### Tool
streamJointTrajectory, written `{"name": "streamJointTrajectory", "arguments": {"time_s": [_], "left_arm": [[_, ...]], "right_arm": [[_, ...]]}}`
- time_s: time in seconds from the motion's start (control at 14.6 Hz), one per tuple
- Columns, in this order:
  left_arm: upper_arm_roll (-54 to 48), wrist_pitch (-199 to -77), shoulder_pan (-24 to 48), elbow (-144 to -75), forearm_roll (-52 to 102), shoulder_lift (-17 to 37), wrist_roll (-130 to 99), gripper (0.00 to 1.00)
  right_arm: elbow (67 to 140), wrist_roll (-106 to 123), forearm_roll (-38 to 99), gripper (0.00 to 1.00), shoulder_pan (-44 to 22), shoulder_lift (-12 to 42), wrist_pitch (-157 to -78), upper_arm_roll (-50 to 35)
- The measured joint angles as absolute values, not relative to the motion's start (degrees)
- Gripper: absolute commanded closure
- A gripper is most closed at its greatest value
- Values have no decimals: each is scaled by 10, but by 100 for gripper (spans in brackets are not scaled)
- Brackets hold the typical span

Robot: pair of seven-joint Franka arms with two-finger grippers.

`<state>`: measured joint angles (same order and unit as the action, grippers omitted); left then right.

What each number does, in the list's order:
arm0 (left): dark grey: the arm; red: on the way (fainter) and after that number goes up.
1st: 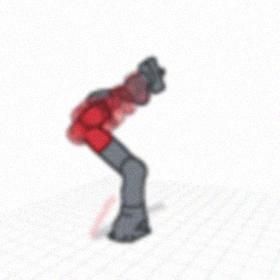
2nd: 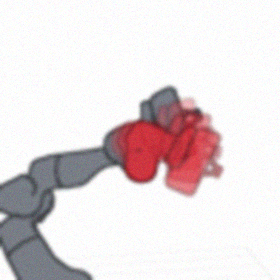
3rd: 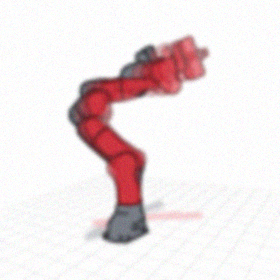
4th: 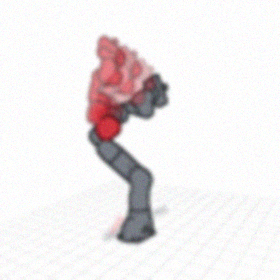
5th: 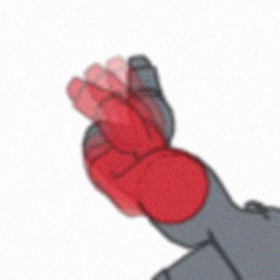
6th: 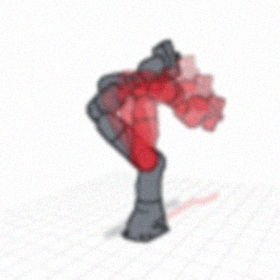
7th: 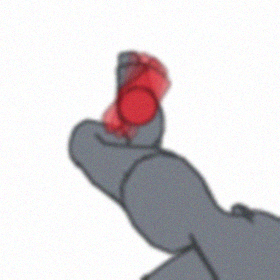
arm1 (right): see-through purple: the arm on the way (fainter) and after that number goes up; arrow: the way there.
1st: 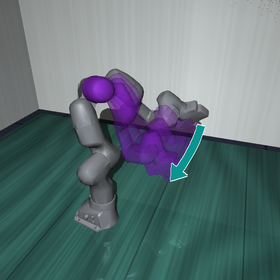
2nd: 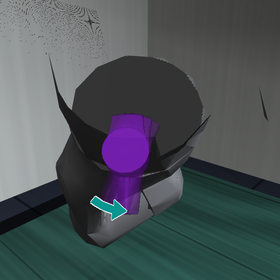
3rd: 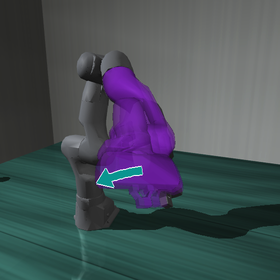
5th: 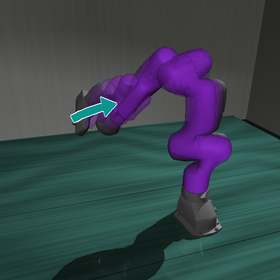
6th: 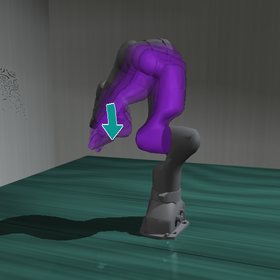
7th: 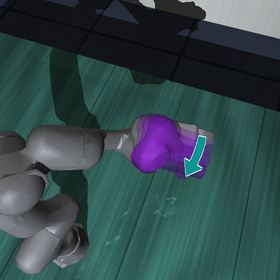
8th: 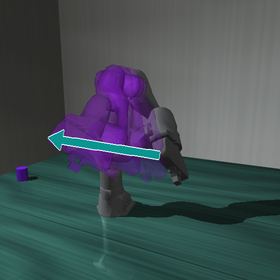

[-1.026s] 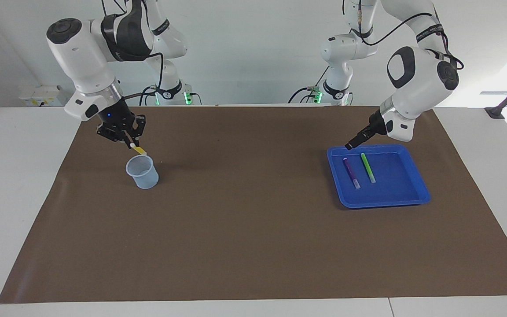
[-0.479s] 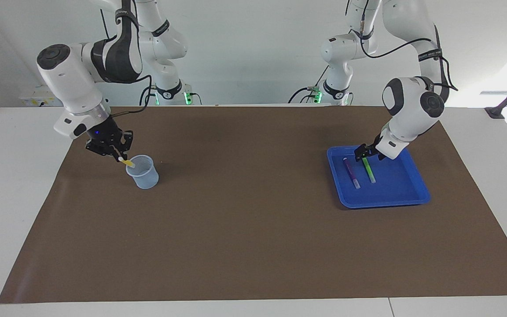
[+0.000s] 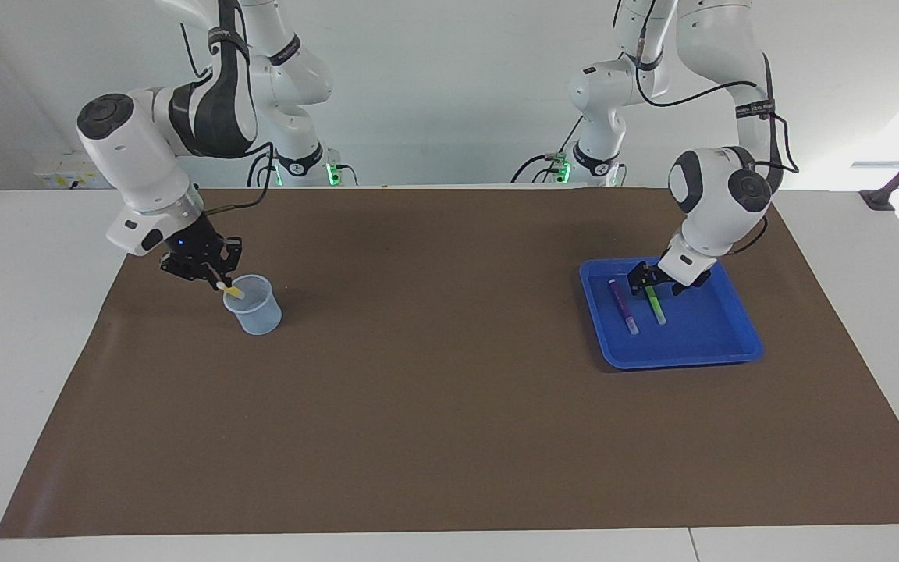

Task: Transfer and insert pens with both arms
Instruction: 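Carry the yellow pen into the cup while the left gripper lowers, then release the yellow pen in the cup while the left gripper grasps green pen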

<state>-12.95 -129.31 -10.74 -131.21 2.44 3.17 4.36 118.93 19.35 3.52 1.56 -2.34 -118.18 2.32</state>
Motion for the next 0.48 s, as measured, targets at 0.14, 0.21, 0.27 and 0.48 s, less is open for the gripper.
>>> {"name": "streamJointTrajectory", "arguments": {"time_s": [0.14,0.21,0.27,0.48], "left_arm": [[-129,-1309,-114,-1318,24,34,56,7],[-129,-1316,-115,-1321,24,36,58,9],[-129,-1321,-115,-1324,23,39,59,9],[-131,-1333,-115,-1326,6,47,60,12]], "right_arm": [[1204,193,35,87,16,-24,-1184,23],[1214,193,35,50,16,-25,-1192,23],[1221,193,35,31,16,-25,-1198,23],[1227,193,35,0,16,-26,-1203,22]]}}
